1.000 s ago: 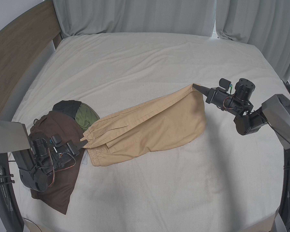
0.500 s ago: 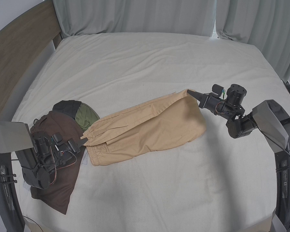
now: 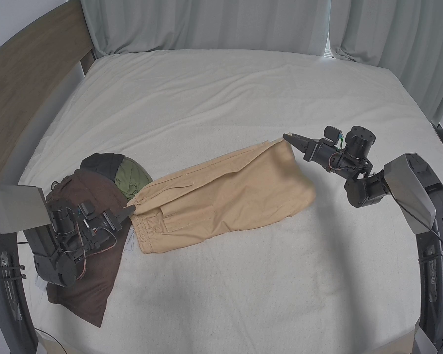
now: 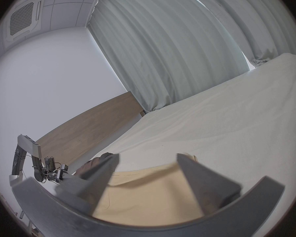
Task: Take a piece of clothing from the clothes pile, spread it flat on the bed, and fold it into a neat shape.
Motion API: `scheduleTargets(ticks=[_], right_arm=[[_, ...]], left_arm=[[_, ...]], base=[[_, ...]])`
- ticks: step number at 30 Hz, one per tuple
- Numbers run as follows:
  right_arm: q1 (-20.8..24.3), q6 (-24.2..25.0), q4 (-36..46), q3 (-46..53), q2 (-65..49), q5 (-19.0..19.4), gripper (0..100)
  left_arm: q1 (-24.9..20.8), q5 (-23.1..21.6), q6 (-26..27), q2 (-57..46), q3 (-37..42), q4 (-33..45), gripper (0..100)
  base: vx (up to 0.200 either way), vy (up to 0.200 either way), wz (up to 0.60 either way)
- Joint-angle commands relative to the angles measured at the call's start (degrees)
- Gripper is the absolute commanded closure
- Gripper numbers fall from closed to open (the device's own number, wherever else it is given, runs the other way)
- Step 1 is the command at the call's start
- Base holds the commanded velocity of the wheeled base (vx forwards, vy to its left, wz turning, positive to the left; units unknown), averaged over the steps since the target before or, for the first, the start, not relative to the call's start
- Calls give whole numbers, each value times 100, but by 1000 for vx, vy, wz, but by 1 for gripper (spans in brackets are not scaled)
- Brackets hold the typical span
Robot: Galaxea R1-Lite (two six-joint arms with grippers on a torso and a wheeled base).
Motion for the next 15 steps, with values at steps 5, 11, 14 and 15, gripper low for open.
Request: scheduleTargets(ticks=[5, 11, 14, 15], right_arm=[[13, -5, -68, 55, -44, -120, 0], [57, -5, -138, 1382, -862, -111, 0], [83, 4, -384, 2507, -1415, -15, 0], [83, -5, -437, 2780, -1521, 29, 0]], left_arm=[[329, 359, -174, -79, -412, 5, 0], [259, 359, -166, -369, -254, 5, 0], [197, 324, -166, -528, -139, 5, 0], [197, 324, -157, -563, -122, 5, 0]], base=[[0, 0, 0], [0, 0, 0], [0, 0, 0], [0, 0, 0]])
